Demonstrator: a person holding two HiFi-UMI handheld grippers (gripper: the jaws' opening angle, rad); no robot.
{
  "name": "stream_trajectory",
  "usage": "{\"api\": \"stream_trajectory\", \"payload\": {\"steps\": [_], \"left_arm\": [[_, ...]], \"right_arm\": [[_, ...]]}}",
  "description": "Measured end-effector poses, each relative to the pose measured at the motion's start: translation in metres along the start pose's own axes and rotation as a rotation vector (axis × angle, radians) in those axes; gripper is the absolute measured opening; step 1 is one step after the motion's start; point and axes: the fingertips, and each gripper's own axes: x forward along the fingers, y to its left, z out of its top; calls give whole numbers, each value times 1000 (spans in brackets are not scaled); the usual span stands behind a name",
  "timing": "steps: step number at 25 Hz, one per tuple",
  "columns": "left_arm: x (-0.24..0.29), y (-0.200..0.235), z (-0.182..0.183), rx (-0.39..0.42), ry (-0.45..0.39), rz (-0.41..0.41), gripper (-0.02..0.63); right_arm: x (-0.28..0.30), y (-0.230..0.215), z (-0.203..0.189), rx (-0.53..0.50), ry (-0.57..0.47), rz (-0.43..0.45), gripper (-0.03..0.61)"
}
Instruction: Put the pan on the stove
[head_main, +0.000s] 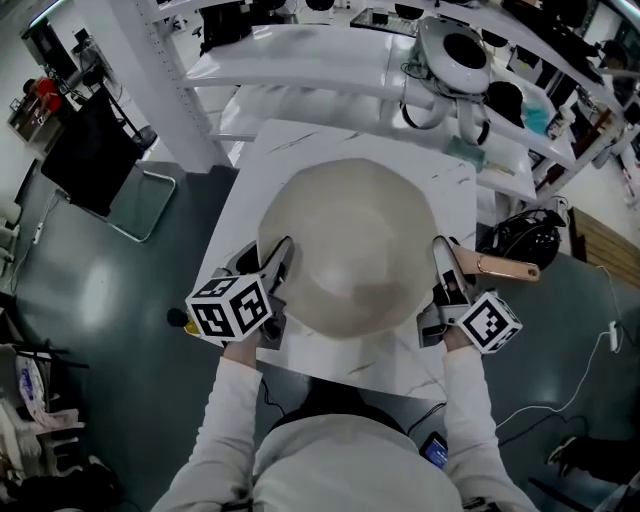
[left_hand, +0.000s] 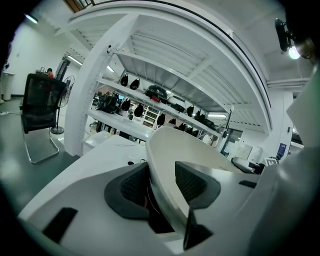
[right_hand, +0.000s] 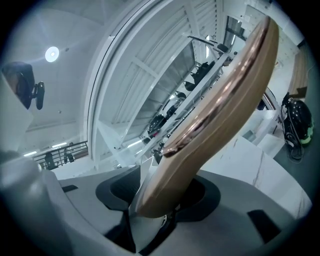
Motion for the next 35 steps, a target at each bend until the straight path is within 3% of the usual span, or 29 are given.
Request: {"api": "stream_trajectory", "payload": {"steps": [26, 35], "left_arm": [[60, 30, 4, -20, 37, 18, 164], [62, 33, 7, -62, 44, 20, 166]], "right_arm": [[55, -42, -3, 12, 50, -41, 233], [63, -46, -9, 83, 37, -31, 233]]}}
